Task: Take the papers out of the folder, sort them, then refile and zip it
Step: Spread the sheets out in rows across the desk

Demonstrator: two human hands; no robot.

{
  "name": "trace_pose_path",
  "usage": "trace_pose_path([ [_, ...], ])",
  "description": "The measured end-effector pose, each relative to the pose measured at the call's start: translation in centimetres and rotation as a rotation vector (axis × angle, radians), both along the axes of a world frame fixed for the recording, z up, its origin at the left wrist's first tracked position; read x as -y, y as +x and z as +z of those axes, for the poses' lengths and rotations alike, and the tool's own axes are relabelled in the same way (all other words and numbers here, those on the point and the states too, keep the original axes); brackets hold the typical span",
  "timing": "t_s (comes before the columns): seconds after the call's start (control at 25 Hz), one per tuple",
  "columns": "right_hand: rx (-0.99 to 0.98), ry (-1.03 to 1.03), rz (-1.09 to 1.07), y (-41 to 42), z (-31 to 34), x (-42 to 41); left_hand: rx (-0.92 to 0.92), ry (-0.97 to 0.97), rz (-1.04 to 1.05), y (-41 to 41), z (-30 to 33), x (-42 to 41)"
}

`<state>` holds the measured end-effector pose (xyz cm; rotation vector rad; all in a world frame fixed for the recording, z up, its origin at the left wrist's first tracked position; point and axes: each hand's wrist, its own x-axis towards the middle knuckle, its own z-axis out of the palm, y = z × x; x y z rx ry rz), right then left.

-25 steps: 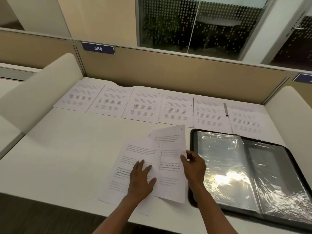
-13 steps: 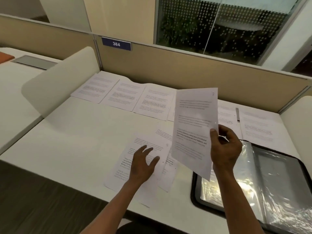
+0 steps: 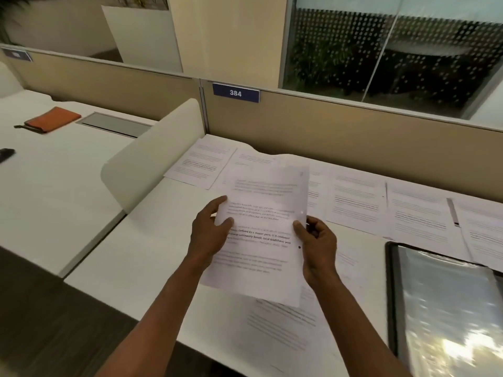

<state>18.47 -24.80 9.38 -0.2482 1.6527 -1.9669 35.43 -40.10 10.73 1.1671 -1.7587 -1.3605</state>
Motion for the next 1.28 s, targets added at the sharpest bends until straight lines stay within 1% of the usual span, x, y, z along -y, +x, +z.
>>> trace_pose_path([
  [0.16, -0.019, 0.203, 0.096, 3.7, -4.4, 7.9, 0.121, 0.007, 0.073, 3.4, -3.2, 8.5],
  [0.32, -0.148, 0.448, 0.244, 6.9, -8.2, 12.6, 0.282, -0.031, 0.037, 5.2, -6.7, 14.8],
  [0.48, -0.334, 0.585, 0.284, 8.8, -10.3, 15.4, 0.399, -0.082, -0.048, 5.9, -9.6, 18.6],
  [0.6, -0.487, 0.702, 0.336, 9.1, -11.9, 16.7, 0.426, -0.092, -0.070, 6.3, -11.5, 20.2],
  [0.72, -0.609, 0.765, 0.427, 9.1, -12.8, 17.5, 0.461, -0.129, -0.095, 6.6, -13.2, 20.9],
  [0.84, -0.726, 0.791, 0.513, 9.1, -13.6, 17.5, 0.485, -0.159, -0.113, 6.8, -14.3, 21.2],
  [0.92, -0.790, 0.774, 0.539, 9.3, -14.1, 17.2, 0.534, -0.192, -0.114, 6.7, -14.6, 21.3],
  [1.0, -0.814, 0.735, 0.533, 9.4, -14.2, 16.9, 0.613, -0.244, -0.127, 6.7, -14.9, 21.1],
  [1.08, -0.786, 0.678, 0.467, 9.3, -13.8, 16.4, 0.645, -0.282, -0.082, 6.6, -14.8, 20.5],
  [1.12, -0.775, 0.640, 0.405, 9.0, -13.4, 15.9, 0.612, -0.291, -0.031, 6.5, -14.5, 19.9],
  [1.2, -0.741, 0.580, 0.260, 8.5, -12.3, 13.9, 0.470, -0.303, 0.067, 6.1, -13.5, 18.0],
  [1.28, -0.696, 0.540, 0.141, 7.9, -11.2, 10.3, 0.335, -0.302, 0.077, 5.3, -12.5, 14.9],
])
